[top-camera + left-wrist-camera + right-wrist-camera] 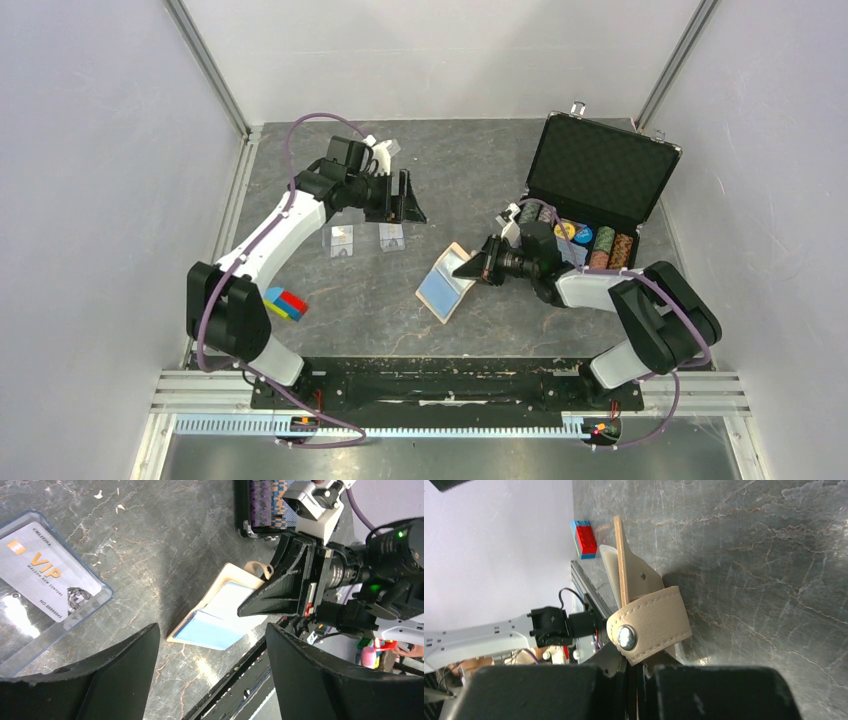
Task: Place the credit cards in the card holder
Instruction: Place the card holder at the center of the board.
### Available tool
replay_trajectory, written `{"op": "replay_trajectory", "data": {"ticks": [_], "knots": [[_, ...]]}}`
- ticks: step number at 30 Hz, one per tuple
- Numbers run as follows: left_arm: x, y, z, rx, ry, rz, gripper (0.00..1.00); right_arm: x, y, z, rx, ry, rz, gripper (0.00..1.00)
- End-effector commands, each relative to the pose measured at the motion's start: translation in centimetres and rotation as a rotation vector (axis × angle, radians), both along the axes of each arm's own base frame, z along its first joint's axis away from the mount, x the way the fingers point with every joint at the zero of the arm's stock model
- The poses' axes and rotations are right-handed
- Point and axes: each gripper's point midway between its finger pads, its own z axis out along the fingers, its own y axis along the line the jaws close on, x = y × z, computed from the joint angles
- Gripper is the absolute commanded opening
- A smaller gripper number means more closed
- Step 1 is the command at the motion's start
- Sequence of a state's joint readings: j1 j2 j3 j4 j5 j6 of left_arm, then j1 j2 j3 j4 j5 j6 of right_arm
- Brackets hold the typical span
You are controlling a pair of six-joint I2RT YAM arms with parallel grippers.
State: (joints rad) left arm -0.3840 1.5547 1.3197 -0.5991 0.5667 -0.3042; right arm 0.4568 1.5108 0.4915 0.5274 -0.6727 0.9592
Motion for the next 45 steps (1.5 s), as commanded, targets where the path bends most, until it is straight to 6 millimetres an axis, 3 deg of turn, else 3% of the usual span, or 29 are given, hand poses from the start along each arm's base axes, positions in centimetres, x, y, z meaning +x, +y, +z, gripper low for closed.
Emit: {"op": "replay_trajectory", "data": {"ticks": [1, 9, 14, 17, 20, 24, 30, 34, 39, 43, 45], "knots": [[-0.2, 0.7, 1.2, 0.019, -0.070, 0.014, 0.84, 2.0, 0.8, 2.5, 0.070, -0.069, -0.154, 0.00], [-1.1, 1.6, 0.0, 0.051, -0.058, 0.034, 0.85, 0.2, -0.2, -1.6, -0.037, 0.086, -0.288, 0.01], [-1.1, 1.7, -0.5, 0.063, -0.059, 0.024, 0.85, -1.0, -0.7, -3.7, -0.125, 0.194, -0.277, 0.50], [-0.8, 1.7, -0.8, 0.077, -0.058, 0.022, 0.85, -1.5, -1.3, -4.7, -0.191, 0.259, -0.288, 0.71], [-0.7, 2.0, -1.0, 0.097, -0.059, 0.018, 0.85, -1.7, -2.7, -5.2, -0.248, 0.302, -0.333, 0.84], [-0.8, 2.6, -1.9, 0.142, -0.053, 0.015, 0.85, -2.1, -5.4, -5.5, -0.312, 0.344, -0.376, 0.92], [-1.4, 3.7, -3.6, 0.206, -0.020, 0.025, 0.86, -2.3, -8.0, -4.0, -0.380, 0.300, -0.333, 0.94], [-1.7, 3.9, -4.4, 0.221, 0.008, 0.037, 0.86, 0.0, -7.6, -1.1, -0.495, 0.147, -0.203, 0.93], [-1.6, 3.9, -5.1, 0.223, 0.044, 0.060, 0.86, 3.9, -4.4, 1.7, -0.559, -0.045, -0.028, 0.89], [-1.3, 3.7, -5.1, 0.209, 0.068, 0.082, 0.86, 6.8, -0.5, 2.1, -0.573, -0.120, 0.103, 0.85], [-1.0, 3.7, -5.0, 0.200, 0.078, 0.091, 0.86, 8.1, 1.3, 1.8, -0.565, -0.136, 0.159, 0.78]]}}
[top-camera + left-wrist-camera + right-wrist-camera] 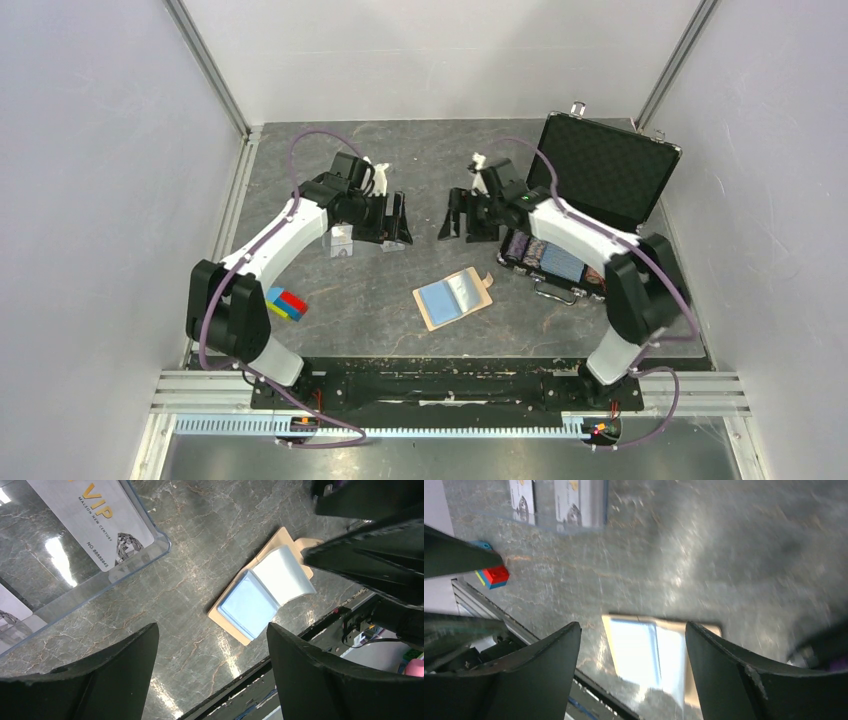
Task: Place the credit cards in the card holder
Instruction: Place the card holder at the center of the board, then pick up the credit card from the storage box.
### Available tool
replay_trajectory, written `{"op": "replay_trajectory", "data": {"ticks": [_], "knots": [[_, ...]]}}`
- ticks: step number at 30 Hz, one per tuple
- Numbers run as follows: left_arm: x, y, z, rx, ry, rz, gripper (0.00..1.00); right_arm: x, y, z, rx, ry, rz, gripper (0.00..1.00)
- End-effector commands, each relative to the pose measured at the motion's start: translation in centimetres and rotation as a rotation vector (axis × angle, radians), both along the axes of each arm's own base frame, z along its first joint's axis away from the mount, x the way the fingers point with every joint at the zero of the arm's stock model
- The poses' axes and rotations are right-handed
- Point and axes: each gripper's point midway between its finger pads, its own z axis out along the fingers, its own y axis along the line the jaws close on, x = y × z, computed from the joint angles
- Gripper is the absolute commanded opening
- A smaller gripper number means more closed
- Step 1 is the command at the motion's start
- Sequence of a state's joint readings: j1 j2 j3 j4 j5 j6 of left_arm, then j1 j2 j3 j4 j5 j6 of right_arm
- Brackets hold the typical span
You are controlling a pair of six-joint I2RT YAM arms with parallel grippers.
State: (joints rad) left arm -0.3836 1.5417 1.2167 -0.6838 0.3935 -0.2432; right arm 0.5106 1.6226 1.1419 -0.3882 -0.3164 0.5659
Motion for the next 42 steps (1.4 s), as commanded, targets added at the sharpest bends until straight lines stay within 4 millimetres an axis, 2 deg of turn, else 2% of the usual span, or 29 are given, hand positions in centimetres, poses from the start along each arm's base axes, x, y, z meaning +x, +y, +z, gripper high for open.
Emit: {"op": "replay_trajectory", "data": {"ticks": [1, 2, 3, 7, 12, 19, 23, 25, 28, 33, 42], "knots": [[0.8, -0.1, 0.5, -0.018, 0.007, 0.035, 0.86, 1.6, 3.1, -1.3, -0.043, -0.011, 0.205, 0.66], [0.9, -0.1, 0.5, -0.021, 0.012, 0.040, 0.86, 1.8, 3.7, -2.1, -0.046, 0.011, 0.231, 0.56], [1.1, 0.1, 0.6, -0.025, 0.014, 0.050, 0.86, 2.0, 4.2, -2.3, -0.048, 0.023, 0.261, 0.51], [1.9, 0.9, 0.7, -0.032, 0.037, 0.094, 0.86, 1.4, 3.8, -5.3, -0.135, 0.088, 0.339, 0.40], [3.2, 1.9, 0.7, -0.062, 0.061, 0.151, 0.86, -1.1, 1.8, -7.2, -0.206, 0.148, 0.404, 0.36], [3.9, 2.1, 0.1, -0.062, 0.079, 0.158, 0.86, -4.2, 0.1, -8.1, -0.211, 0.200, 0.418, 0.35], [4.2, 1.9, -0.4, -0.063, 0.092, 0.161, 0.86, -5.0, -0.1, -8.0, -0.193, 0.205, 0.408, 0.35], [4.3, 1.9, -0.7, -0.063, 0.101, 0.163, 0.86, -4.6, 0.0, -7.7, -0.193, 0.182, 0.399, 0.36], [4.4, 1.8, -1.0, -0.068, 0.115, 0.168, 0.87, -2.8, 0.9, -6.3, -0.181, 0.127, 0.394, 0.41], [4.7, 1.6, -1.3, -0.110, 0.147, 0.181, 0.80, 0.0, 3.8, -3.7, -0.091, 0.062, 0.402, 0.45], [6.6, 3.0, -3.0, -0.142, 0.194, 0.266, 0.68, 3.4, 9.3, -1.3, 0.132, 0.036, 0.387, 0.49]]}}
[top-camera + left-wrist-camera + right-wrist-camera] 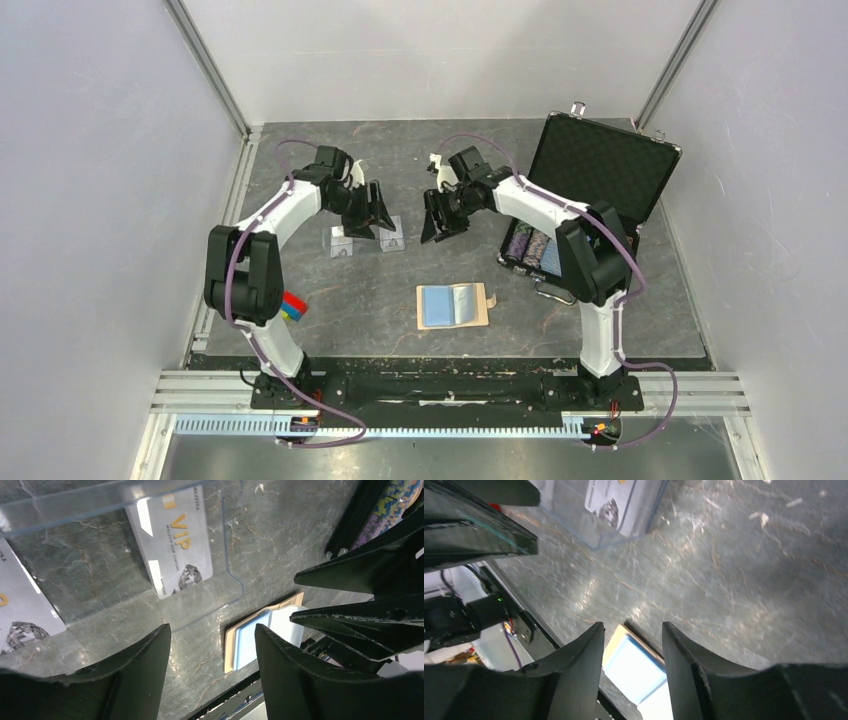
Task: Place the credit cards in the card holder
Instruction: Pick up the credit card from the storage box.
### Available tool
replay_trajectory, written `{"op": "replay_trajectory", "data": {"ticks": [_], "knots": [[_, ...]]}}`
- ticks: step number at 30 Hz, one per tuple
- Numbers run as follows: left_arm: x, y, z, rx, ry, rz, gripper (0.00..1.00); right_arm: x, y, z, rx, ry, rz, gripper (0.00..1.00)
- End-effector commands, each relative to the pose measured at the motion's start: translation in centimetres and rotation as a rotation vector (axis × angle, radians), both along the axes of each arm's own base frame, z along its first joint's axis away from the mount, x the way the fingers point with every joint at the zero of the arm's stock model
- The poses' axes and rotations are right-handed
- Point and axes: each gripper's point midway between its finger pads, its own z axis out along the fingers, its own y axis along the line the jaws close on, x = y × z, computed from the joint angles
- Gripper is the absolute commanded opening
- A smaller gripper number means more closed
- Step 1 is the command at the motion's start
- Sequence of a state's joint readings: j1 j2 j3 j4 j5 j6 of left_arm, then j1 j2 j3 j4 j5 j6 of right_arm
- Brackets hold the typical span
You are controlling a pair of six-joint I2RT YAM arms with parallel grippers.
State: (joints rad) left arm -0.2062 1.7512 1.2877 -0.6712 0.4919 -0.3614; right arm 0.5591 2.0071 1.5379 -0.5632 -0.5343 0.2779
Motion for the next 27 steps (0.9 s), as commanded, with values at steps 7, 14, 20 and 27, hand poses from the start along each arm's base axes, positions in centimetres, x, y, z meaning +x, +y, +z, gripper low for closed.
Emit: {"op": "replay_trajectory", "data": {"ticks": [7, 14, 20, 27], "knots": [[3.3, 1.5, -2.2, 0.062, 0.003, 0.121, 0.52, 4.5, 6.3, 2.3, 0.250, 0.050, -0.056, 0.51], [4.7, 1.4, -5.0, 0.083, 0.041, 0.114, 0.54, 5.5, 7.1, 1.5, 0.277, 0.073, -0.080, 0.51], [4.6, 0.3, -6.8, 0.045, 0.092, 0.057, 0.53, 5.7, 6.6, 1.3, 0.268, 0.070, -0.093, 0.51], [2.5, -1.4, -7.0, 0.008, 0.125, -0.007, 0.51, 6.4, 4.0, 0.9, 0.238, 0.053, -0.139, 0.54]]}}
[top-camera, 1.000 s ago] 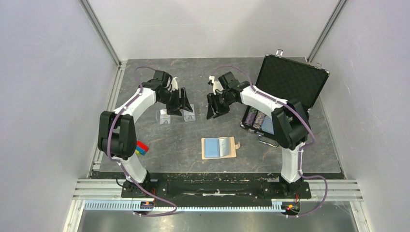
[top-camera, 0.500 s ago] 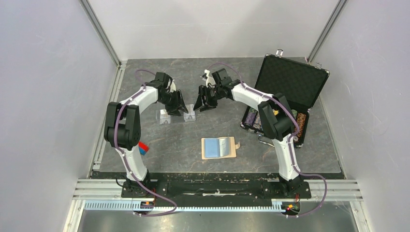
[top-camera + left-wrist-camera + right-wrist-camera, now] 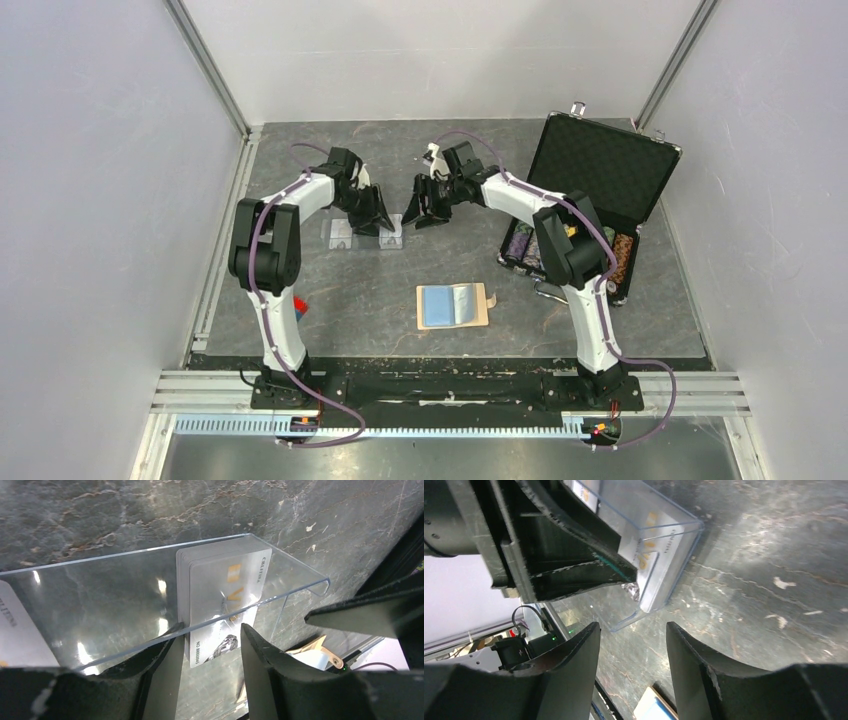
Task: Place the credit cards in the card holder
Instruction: Pick up the credit card from the storage box.
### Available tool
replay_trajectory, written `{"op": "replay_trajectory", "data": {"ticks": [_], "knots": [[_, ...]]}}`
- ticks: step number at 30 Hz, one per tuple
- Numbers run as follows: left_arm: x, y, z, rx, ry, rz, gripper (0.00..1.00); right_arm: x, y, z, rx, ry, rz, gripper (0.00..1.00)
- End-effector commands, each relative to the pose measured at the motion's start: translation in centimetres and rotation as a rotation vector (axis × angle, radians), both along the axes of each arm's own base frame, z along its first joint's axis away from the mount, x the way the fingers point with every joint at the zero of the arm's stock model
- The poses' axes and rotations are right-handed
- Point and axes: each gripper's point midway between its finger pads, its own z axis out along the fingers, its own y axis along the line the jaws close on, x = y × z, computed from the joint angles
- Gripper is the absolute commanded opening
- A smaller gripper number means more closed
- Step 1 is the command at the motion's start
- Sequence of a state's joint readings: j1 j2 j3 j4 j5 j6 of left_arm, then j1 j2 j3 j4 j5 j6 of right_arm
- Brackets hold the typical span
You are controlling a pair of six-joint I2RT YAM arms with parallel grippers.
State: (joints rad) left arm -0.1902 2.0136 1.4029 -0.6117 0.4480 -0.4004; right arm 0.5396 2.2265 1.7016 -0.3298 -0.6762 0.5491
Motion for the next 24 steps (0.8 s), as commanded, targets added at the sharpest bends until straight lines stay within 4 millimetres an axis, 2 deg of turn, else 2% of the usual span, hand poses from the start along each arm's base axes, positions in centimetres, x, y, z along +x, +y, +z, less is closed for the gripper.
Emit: {"op": "replay_trajectory", "data": {"ticks": [1, 10, 12, 17, 24], "knots": [[-1.9, -1.9, -0.6, -0.045, 0.034, -0.069, 0.51, 1.1, -1.5, 1.5, 0.011, -0.053, -0.029, 0.54], [-5.6, -3.8, 0.0, -0.095, 0.074, -0.112, 0.50, -0.9, -2.6, 0.2, -0.023, -0.029, -0.015, 0.54], [-5.9, -3.7, 0.0, -0.087, 0.074, -0.114, 0.54, -1.2, -2.8, 0.0, -0.028, -0.024, -0.011, 0.54], [-5.1, -2.3, 0.6, 0.009, 0.028, -0.096, 0.70, -1.4, -2.7, 0.1, -0.017, -0.033, -0.005, 0.54], [-3.6, -1.0, 1.4, 0.109, -0.019, -0.093, 0.71, -1.4, -2.4, 0.2, -0.011, -0.034, -0.002, 0.54]]}}
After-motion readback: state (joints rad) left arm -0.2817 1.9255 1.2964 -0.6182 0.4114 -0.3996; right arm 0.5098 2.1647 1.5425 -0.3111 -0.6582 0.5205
